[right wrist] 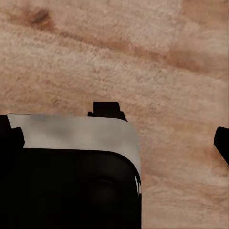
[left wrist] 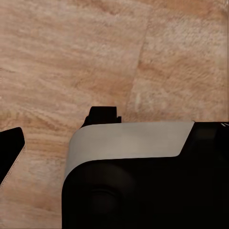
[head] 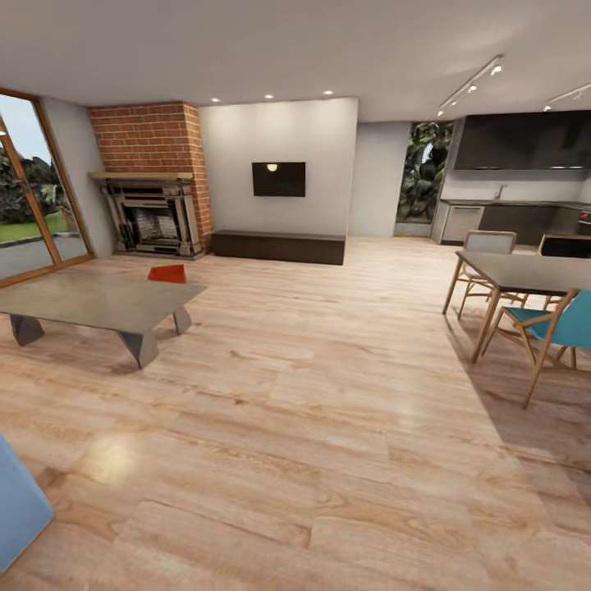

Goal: Move the two storage containers from the living room to the garage. In the garage, place one container on the floor and stack the other container on top of it (either order is fine).

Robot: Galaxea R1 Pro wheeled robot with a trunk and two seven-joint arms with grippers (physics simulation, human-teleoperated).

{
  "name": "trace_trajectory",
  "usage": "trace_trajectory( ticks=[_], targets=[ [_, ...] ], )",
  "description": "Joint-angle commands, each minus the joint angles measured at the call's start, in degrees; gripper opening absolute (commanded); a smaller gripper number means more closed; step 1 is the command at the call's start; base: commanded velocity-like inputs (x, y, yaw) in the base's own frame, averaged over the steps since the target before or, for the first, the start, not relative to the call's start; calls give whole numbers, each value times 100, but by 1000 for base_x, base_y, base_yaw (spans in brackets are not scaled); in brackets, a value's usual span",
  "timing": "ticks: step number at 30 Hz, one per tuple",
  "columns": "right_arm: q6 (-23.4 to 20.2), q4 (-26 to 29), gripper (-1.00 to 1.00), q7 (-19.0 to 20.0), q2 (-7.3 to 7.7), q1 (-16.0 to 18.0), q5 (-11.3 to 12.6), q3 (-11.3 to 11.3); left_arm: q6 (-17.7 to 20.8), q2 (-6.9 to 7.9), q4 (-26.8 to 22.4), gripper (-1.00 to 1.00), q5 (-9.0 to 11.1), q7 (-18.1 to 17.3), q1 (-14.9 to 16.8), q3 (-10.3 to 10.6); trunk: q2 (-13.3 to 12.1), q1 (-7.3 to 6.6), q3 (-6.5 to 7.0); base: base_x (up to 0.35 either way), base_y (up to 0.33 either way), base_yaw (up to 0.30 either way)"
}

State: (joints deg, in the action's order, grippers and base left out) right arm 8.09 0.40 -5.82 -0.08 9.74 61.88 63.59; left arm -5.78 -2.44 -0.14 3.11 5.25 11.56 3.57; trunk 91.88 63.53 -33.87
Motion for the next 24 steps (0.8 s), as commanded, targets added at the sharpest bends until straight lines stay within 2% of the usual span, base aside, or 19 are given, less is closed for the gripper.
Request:
trace_trajectory(
  ticks=[1,24],
  targets=[
    [9,4,100,-24,0,1,43,48,-20,-2,6,100,32,20,4,38,2,3,-6,323,0,0],
    [7,4,100,-24,7,1,43,48,-20,-2,6,100,32,20,4,39,2,3,-6,323,0,0]
  ],
)
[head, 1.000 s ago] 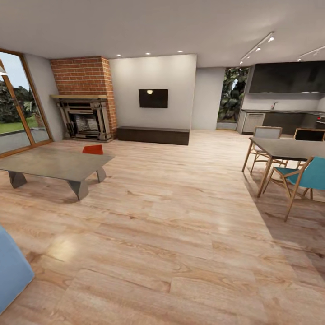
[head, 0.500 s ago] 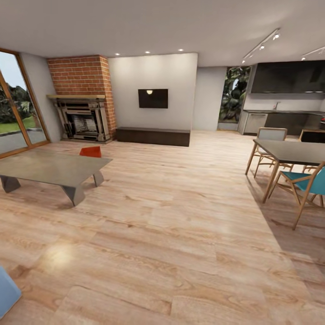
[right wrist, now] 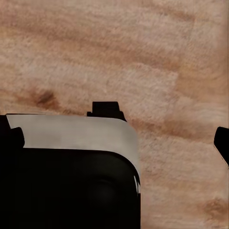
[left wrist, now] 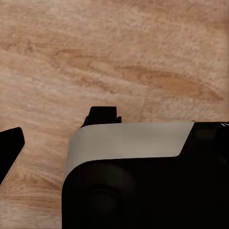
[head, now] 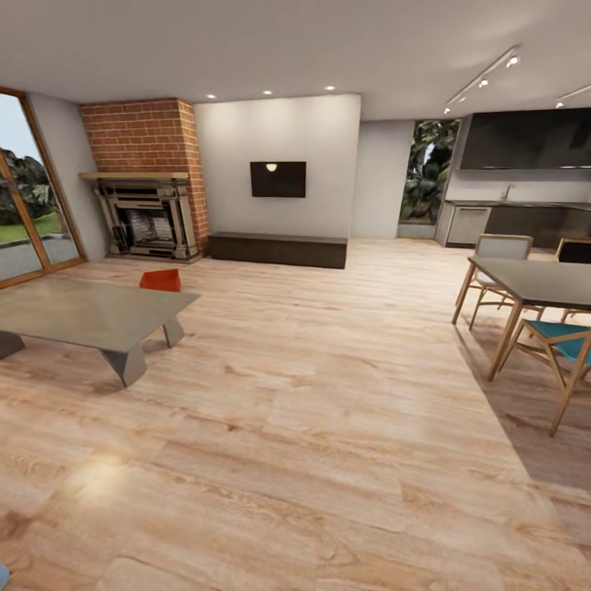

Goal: Move the two storage containers from the living room to the garage. In the garage, place one container on the floor and stack the other container on top of it (either order is fine).

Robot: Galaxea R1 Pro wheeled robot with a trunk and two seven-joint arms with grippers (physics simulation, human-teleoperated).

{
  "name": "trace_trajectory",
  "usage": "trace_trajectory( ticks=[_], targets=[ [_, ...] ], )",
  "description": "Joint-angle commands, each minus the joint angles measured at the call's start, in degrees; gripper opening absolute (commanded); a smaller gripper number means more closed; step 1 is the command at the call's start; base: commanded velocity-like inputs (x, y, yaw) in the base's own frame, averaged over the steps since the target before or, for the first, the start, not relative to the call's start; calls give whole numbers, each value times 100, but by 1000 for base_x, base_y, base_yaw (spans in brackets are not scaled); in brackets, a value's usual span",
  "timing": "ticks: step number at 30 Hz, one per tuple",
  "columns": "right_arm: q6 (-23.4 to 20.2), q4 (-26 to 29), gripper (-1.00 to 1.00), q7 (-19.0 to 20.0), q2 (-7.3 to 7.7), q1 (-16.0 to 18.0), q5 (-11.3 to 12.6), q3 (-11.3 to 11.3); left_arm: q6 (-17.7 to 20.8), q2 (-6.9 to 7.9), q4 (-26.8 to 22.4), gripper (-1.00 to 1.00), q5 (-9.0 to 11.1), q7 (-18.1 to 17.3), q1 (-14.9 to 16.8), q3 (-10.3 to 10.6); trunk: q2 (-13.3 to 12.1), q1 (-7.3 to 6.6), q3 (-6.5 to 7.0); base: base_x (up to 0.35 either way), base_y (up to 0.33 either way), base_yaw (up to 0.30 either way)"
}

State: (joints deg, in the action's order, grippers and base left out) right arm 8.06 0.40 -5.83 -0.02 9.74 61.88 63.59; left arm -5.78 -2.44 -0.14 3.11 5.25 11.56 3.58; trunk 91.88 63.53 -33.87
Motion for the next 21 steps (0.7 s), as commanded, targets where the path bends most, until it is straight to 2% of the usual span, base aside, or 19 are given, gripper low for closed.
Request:
trace_trajectory(
  ticks=[1,21],
  targets=[
    [10,4,100,-23,1,1,43,48,-20,-2,6,100,32,20,4,38,2,3,-6,323,0,0],
    [20,4,100,-23,19,1,43,48,-20,-2,6,100,32,20,4,38,2,3,-6,323,0,0]
  ],
)
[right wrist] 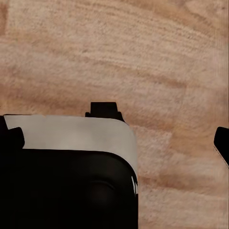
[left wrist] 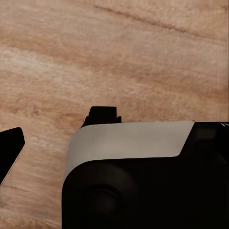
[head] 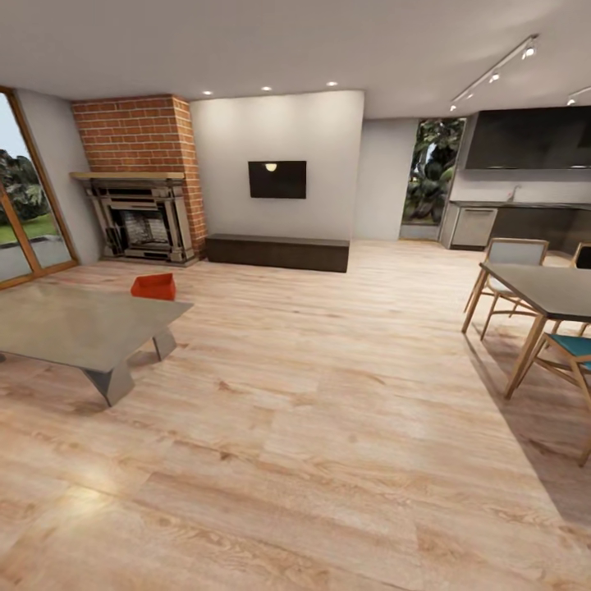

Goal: Move the two storage containers from the living room to the garage. In the garage, place one container on the floor and stack the other container on top of it (either order is fine).

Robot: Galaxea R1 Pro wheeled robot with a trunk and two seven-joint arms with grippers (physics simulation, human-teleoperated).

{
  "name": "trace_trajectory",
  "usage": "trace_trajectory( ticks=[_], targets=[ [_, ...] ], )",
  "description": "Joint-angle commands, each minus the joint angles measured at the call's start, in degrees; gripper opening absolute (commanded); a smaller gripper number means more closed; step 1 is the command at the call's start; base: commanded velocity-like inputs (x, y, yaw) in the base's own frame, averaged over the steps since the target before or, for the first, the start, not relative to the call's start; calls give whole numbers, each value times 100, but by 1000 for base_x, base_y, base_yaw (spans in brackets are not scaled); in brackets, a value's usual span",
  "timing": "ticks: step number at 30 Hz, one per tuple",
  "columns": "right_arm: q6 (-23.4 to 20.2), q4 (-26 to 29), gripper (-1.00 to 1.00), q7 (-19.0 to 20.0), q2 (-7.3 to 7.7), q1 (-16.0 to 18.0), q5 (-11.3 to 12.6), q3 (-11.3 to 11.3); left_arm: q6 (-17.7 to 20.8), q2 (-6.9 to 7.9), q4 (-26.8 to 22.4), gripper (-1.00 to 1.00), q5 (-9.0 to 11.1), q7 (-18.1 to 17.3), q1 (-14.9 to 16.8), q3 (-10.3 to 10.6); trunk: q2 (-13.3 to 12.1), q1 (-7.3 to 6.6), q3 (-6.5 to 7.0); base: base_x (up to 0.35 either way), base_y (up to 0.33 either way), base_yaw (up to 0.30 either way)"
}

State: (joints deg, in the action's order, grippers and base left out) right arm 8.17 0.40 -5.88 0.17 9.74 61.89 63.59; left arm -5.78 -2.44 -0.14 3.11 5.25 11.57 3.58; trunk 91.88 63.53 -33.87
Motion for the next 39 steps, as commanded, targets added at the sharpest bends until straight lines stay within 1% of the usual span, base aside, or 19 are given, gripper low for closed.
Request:
trace_trajectory(
  ticks=[1,39],
  targets=[
    [9,4,100,-18,1,1,42,48,-20,-2,6,100,32,20,4,38,2,3,-6,323,0,0],
    [9,4,100,-18,-7,1,42,48,-20,-2,6,100,32,20,4,38,2,3,-6,323,0,0]
  ],
)
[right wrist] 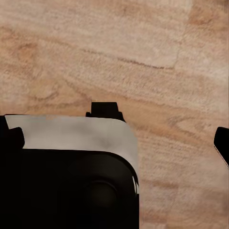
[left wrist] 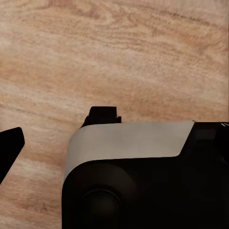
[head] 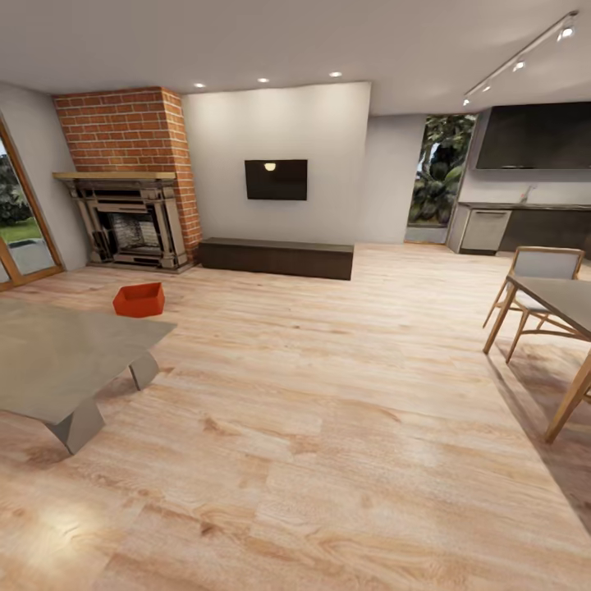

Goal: Move the two storage containers from the living room to the garage. In the garage, place one container on the floor and stack the other container on top of it (either order is fine).

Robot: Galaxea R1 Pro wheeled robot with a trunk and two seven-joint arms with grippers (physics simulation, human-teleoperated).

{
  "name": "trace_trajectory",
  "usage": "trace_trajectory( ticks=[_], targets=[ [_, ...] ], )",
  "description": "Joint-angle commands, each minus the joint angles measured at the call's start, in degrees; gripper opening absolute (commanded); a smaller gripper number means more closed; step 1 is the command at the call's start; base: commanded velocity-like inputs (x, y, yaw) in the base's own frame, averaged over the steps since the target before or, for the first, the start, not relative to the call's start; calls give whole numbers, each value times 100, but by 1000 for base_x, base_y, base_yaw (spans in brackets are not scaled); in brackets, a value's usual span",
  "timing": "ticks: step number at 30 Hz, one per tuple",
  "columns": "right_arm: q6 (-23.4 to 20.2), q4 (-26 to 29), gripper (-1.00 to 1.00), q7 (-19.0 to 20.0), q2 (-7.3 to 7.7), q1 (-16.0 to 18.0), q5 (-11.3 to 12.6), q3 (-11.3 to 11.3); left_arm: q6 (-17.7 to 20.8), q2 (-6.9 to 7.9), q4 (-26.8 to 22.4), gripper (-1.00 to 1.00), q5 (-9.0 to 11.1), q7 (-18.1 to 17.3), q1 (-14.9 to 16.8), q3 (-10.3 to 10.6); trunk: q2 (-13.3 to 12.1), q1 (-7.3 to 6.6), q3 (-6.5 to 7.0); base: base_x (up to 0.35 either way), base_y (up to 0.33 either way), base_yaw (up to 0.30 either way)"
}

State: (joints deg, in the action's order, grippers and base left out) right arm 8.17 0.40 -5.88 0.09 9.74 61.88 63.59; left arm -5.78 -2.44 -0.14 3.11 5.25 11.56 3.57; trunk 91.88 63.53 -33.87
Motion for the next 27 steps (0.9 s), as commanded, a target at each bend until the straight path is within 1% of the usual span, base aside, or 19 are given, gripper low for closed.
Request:
trace_trajectory(
  ticks=[1,27],
  targets=[
    [9,4,100,-19,1,1,43,48,-20,-2,6,100,32,20,4,39,2,3,-6,323,0,0],
    [0,4,100,-19,-15,1,52,48,-20,-2,6,100,32,20,4,39,2,3,-6,323,0,0]
  ],
)
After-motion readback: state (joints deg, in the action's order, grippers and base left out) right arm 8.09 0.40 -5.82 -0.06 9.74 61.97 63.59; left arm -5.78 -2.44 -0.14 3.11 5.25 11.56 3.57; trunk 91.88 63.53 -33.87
